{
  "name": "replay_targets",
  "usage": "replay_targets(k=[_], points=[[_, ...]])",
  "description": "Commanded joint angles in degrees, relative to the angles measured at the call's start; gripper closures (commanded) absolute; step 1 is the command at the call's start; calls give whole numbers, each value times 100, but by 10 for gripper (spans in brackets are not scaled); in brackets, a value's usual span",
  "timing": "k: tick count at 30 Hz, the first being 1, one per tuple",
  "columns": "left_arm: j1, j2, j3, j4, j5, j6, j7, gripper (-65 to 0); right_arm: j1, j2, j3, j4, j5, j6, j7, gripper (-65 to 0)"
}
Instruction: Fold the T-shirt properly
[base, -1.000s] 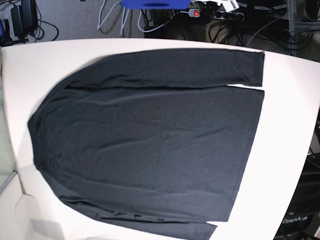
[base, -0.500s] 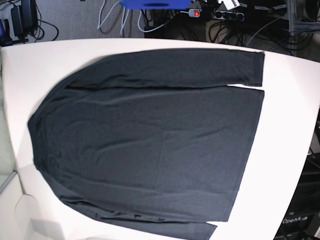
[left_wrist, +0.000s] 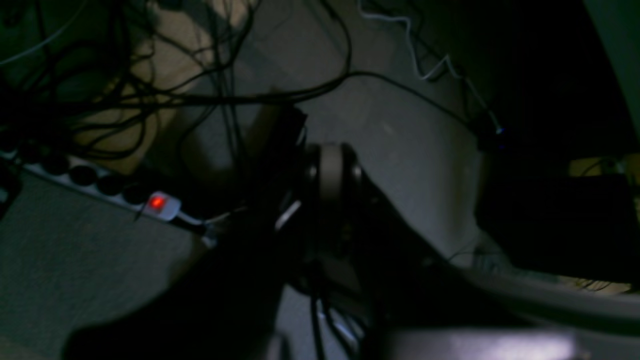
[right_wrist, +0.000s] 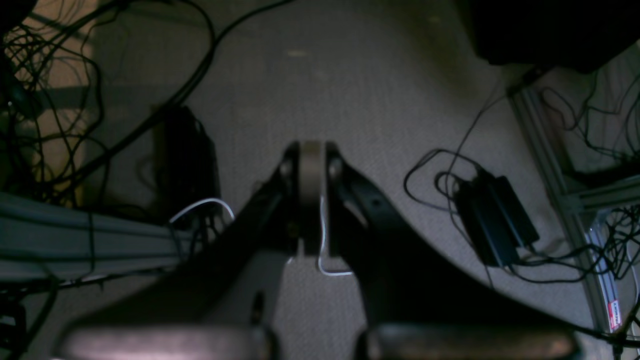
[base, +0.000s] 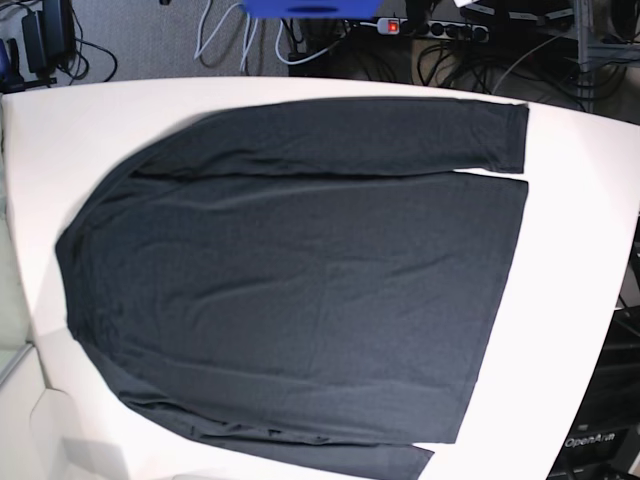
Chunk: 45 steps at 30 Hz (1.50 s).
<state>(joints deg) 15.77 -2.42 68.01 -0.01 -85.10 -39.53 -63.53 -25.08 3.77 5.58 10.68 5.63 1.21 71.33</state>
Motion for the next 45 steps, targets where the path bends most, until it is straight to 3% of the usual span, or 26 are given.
replay_targets(k=[1,6,12,19,28,31,36,40,45], points=[[107,-18,43,1,10,-47,-122,0,-55,32,9,-26,39,-82,80,0],[230,-27,676,1,10,-47,-78,0,-2,23,9,-26,31,-82,71,0],[230,114,966,1,10,-47,63,0,7,5,9,-26,31,-82,71,0],[168,-150,1309,1,10,-47,1689,0,7,5,9,-26,39,-82,71,0],[-96,-220,1309,1,10,-47,1742,0,16,14,9,-26,39,-82,-60,0],[-166,-475,1239,1,10,-47,1759,0,69,23,9,-17,39,-82,-166,0],[-289,-800,755,1,10,-47,1768,0,104,67,9,-35,39,-82,-184,0],[-412,-844,289,1,10,-47,1777,0,130,67,9,-35,39,-82,-359,0],[-412,-923,281,1,10,-47,1768,0,262,120,9,-35,39,-82,-667,0]])
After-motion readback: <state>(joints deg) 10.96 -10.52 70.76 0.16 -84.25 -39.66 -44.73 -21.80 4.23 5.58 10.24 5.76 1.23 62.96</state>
